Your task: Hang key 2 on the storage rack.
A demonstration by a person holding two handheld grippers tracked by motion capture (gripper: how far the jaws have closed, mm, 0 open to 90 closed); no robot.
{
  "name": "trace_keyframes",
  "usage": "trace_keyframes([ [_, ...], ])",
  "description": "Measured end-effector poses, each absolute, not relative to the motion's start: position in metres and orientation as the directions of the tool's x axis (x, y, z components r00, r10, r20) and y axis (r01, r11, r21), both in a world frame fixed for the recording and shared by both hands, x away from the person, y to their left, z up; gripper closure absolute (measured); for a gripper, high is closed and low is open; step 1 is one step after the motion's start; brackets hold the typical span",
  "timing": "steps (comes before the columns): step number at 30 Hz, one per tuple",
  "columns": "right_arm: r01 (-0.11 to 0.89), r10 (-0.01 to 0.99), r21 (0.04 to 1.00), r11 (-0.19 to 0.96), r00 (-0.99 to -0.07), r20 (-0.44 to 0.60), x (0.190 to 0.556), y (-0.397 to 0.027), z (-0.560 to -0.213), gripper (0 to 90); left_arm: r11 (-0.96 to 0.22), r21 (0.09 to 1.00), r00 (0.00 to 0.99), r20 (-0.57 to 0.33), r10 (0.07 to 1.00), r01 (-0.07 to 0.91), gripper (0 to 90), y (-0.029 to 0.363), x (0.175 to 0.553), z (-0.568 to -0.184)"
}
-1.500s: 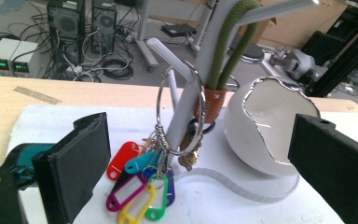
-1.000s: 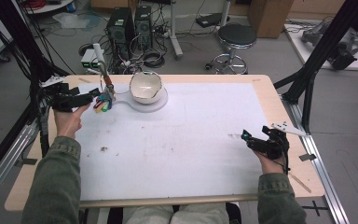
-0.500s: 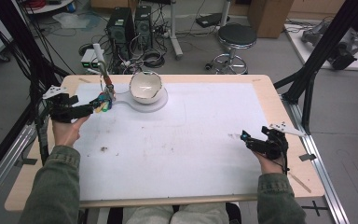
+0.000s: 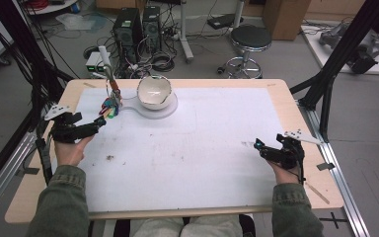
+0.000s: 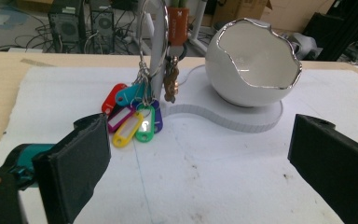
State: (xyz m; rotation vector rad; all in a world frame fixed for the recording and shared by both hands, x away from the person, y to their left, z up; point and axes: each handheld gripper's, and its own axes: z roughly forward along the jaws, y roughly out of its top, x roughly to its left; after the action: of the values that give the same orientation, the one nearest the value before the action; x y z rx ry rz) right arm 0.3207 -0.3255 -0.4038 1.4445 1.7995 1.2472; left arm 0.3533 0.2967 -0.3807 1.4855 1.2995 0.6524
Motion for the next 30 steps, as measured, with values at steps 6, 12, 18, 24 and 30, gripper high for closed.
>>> trace_keyframes([
  [6,0.473,0.944,0.881,0.02,-0.3,0.139,0.32,-0.325,-0.404,9.6,0.102,0.909,0.267,-0.224,0.937,0.403,6.2,0.303,0.342,-0.392],
  [12,0.47,0.945,0.882,0.035,-0.303,0.125,0.321,-0.323,-0.405,9.6,0.096,0.916,0.242,-0.203,0.949,0.391,6.2,0.306,0.328,-0.397],
  [18,0.467,0.944,0.882,0.057,-0.312,0.104,0.322,-0.321,-0.406,9.6,0.086,0.916,0.239,-0.191,0.952,0.391,6.1,0.304,0.316,-0.402],
  [24,0.462,0.946,0.884,0.068,-0.312,0.09,0.32,-0.321,-0.406,9.6,0.052,0.914,0.241,-0.161,0.957,0.402,6.2,0.304,0.302,-0.408],
  [30,0.462,0.947,0.883,0.082,-0.312,0.075,0.32,-0.32,-0.407,9.6,0.096,0.905,0.205,-0.195,0.959,0.414,6.2,0.315,0.294,-0.418],
])
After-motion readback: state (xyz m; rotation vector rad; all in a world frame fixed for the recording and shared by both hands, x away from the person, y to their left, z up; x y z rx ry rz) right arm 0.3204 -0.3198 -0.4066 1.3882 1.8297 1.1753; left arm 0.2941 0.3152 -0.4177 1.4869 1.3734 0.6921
